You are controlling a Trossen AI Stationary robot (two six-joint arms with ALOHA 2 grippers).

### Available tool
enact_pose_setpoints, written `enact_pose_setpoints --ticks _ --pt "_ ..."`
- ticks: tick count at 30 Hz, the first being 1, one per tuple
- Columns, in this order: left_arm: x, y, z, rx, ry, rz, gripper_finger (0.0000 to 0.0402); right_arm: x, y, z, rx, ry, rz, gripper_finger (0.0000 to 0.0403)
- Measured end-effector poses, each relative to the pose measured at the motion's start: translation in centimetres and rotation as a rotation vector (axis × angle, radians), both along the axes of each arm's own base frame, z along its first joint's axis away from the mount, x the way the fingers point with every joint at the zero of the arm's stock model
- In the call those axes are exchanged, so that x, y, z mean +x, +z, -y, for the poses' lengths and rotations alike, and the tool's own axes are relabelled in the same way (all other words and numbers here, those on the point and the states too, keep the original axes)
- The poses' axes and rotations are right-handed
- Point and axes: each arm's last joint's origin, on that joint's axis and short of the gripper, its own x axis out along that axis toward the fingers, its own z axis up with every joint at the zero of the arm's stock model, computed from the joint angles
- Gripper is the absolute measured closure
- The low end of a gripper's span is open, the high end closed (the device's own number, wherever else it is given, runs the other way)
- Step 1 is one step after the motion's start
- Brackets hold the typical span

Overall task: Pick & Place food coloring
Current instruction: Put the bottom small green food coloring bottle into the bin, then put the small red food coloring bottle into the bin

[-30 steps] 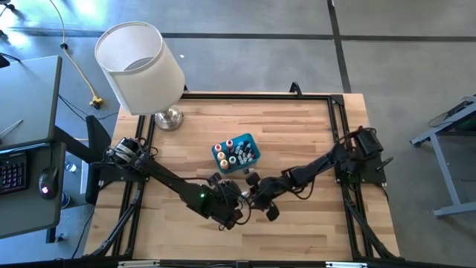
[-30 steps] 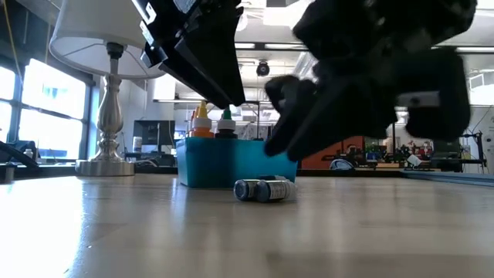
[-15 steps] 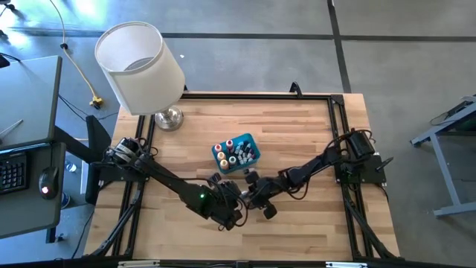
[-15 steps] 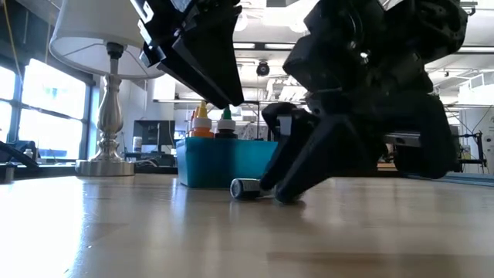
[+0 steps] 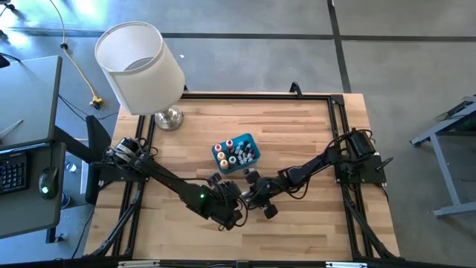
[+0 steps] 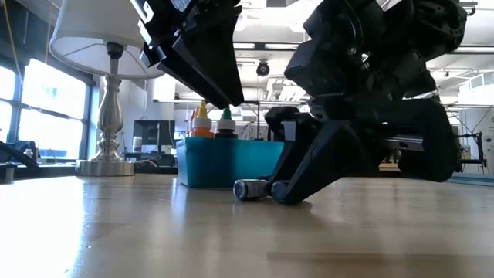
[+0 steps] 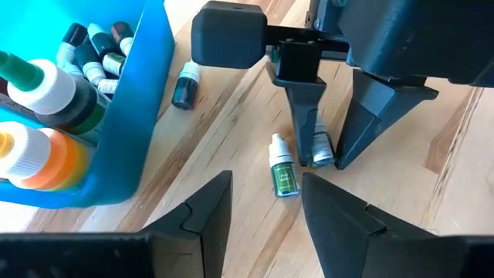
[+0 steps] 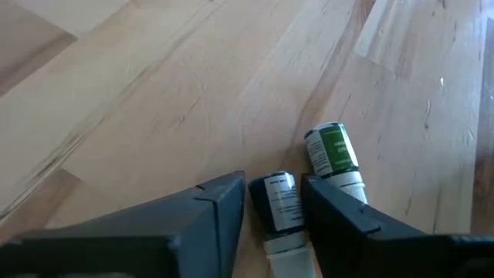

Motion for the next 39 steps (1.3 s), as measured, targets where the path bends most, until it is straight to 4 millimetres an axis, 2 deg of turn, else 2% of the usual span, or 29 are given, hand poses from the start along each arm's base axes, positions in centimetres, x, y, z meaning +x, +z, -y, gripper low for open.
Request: enact_pose_setpoints --ticks 5,8,11,14,17,20,26,29,34,39 --pt "0.0 0.0 0.0 0.000 -0.001 0.000 0.0250 0.1 0.3 -0.1 0.053 -0.033 0.016 0.0328" --pt "0.0 0.0 0.0 0.000 0.000 0.001 0.0250 0.2 0.9 -0.2 0.093 -0.082 0.043 0.0339" --pt "0.0 0.0 0.0 -0.001 0.000 0.001 0.0250 0.2 3.1 -0.3 0.047 -0.150 0.150 0.0336" --pt "0.0 0.0 0.0 -0.001 0.000 0.002 0.0250 -0.1 5.8 0.1 -0.073 -0.290 0.273 0.0318" --pt "0.0 0.0 0.0 -0.002 0.000 0.003 0.0250 -0.3 8.8 1.8 -0.207 -0.424 0.390 0.0312" --pt "0.1 0.0 0.0 -0.005 0.000 0.010 0.0250 0.0 10.2 4.9 -0.228 -0.502 0.425 0.0318" --pt "0.1 0.1 0.1 -0.020 -0.005 0.013 0.0250 0.5 8.9 12.0 -0.006 -0.531 0.299 0.0323" --pt "0.1 0.0 0.1 -0.026 -0.012 0.006 0.0250 0.3 7.6 14.0 0.065 -0.538 0.213 0.0310" --pt "0.1 0.0 0.1 -0.018 -0.017 0.004 0.0250 0.4 6.9 14.8 0.058 -0.490 0.192 0.0283" --pt "0.1 0.0 0.1 -0.018 -0.016 0.004 0.0250 0.6 7.1 12.9 0.086 -0.403 0.202 0.0274"
